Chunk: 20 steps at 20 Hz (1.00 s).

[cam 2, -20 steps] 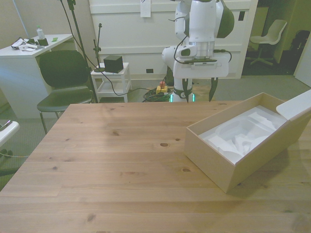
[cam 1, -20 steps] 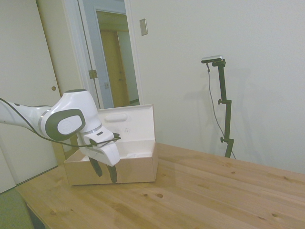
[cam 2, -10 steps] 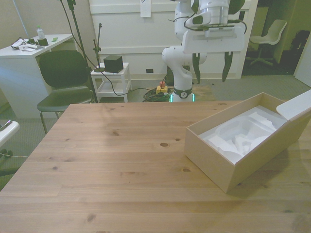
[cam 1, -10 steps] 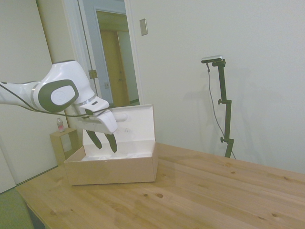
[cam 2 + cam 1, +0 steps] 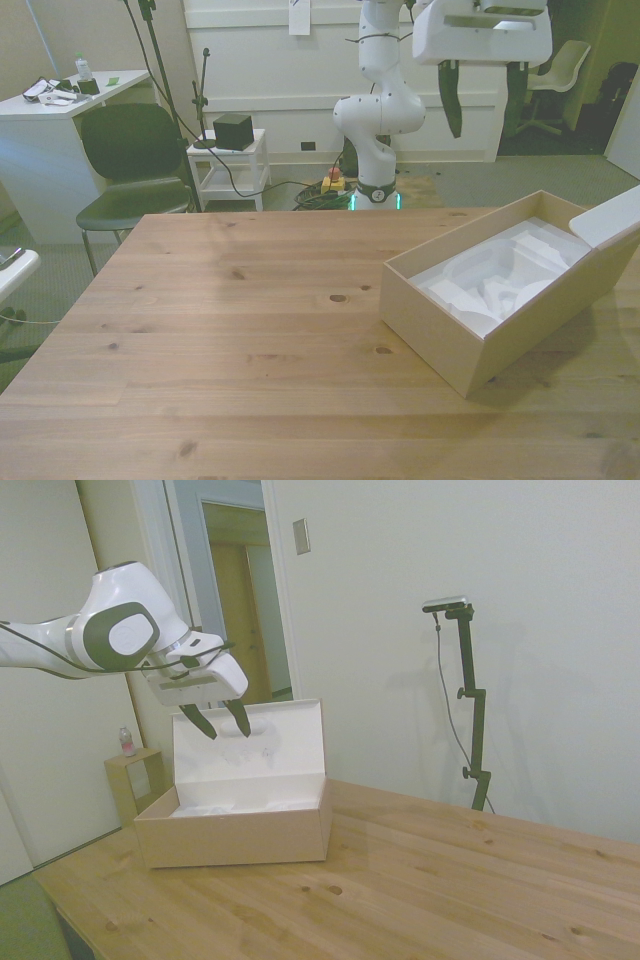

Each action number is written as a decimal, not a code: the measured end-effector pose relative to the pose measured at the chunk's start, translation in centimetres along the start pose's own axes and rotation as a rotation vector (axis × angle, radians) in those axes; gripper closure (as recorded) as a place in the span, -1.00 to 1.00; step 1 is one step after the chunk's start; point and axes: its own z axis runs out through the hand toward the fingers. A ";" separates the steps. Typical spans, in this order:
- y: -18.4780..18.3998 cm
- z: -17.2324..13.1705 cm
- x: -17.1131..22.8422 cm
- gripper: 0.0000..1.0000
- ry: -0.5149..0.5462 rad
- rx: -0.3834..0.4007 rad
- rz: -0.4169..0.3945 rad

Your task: Close the box

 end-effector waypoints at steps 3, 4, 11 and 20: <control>-2.7 -0.4 0.9 -1.00 0.033 0.044 -0.060; -3.6 -0.8 1.2 -1.00 0.041 0.058 -0.075; -8.1 -0.9 4.4 -1.00 0.092 0.121 -0.122; -12.6 1.9 7.8 -1.00 0.145 0.132 -0.168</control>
